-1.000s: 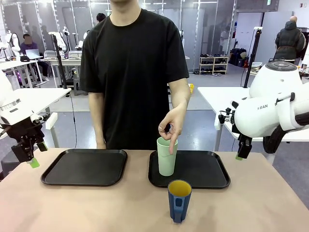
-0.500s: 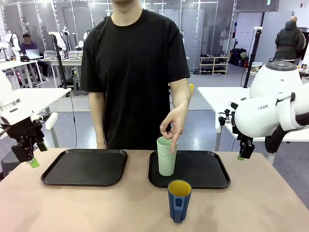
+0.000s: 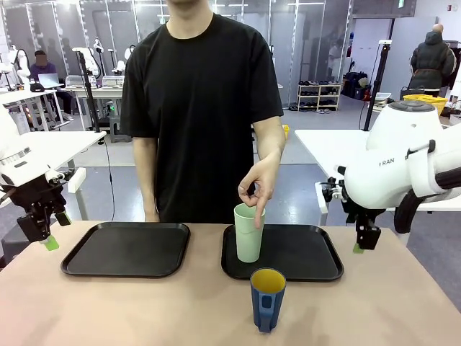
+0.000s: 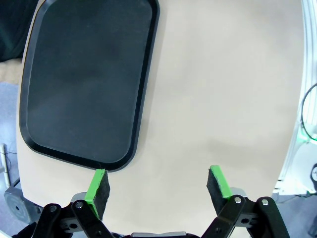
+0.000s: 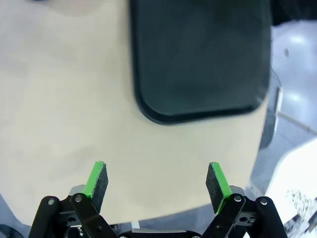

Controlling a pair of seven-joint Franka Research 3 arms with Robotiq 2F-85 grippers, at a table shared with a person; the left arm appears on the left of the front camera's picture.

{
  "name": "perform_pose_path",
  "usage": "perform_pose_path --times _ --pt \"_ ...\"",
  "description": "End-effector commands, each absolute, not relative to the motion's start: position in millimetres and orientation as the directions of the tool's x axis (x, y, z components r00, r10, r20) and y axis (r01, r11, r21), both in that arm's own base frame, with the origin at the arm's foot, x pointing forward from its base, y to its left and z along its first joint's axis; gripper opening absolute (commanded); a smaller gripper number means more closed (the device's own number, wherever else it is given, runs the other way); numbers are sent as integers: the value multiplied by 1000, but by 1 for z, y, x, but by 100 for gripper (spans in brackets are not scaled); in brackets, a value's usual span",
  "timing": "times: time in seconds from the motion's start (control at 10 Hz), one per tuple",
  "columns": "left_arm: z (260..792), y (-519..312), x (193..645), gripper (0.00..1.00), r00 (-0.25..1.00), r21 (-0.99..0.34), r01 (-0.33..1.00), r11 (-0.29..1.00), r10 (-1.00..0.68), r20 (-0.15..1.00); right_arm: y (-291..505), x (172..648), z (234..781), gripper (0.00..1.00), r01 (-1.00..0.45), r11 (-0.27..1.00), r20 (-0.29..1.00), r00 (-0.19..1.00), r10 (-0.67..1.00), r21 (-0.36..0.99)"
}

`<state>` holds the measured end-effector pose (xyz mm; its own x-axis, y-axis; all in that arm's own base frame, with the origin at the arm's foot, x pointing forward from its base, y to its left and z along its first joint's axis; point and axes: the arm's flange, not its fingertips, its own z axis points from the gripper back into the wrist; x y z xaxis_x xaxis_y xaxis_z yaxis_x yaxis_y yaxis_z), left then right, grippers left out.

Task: Sort and store the cups by type.
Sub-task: Pick up the Handle plastic cup and place it into the empty Flat Tray.

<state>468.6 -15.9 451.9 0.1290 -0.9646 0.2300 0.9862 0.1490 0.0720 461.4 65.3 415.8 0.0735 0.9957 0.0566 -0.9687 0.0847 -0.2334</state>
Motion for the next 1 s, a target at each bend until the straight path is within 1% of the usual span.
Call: perform_pose_path --times 0.0,0.1,0.4,0.5,0.8,0.9 --pt "453 -16 470 100 132 85 984 154 -965 226 59 443 409 100 -990 -12 146 -33 989 -140" --pt "453 -16 470 100 132 85 984 154 -965 226 62 438 399 100 -995 -41 159 -56 986 -96" --pt "453 -16 470 100 132 85 984 154 -965 226 65 424 367 100 -995 -61 303 -83 949 -83" --pt "453 -16 470 100 132 85 984 154 -965 226 64 422 360 100 -995 -40 386 -72 920 -89" --pt "453 -16 470 100 132 85 984 154 -965 226 64 415 336 100 -992 -22 612 -94 785 -123" --pt "453 -16 470 100 132 85 984 154 -965 226 64 415 330 100 -994 -10 631 -78 772 -110"
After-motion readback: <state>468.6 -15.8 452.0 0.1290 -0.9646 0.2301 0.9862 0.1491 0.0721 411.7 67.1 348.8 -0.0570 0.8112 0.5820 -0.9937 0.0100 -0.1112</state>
